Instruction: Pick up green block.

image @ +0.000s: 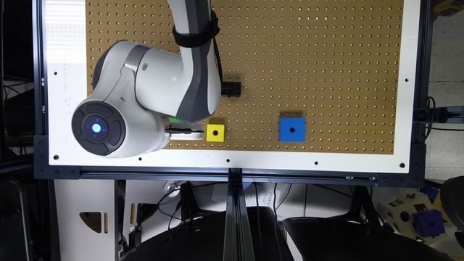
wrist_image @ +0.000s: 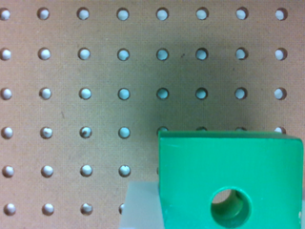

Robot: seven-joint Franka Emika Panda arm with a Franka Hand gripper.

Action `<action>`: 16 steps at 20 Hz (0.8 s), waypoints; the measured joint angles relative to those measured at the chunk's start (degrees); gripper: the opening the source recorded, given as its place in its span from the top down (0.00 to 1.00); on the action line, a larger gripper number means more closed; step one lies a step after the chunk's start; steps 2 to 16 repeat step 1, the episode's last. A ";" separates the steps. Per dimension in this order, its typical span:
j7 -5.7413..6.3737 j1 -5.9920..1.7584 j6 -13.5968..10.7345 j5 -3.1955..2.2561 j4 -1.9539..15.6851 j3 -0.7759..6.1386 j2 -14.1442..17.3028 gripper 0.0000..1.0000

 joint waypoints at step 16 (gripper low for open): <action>0.00 0.00 0.00 0.00 0.00 0.00 0.00 1.00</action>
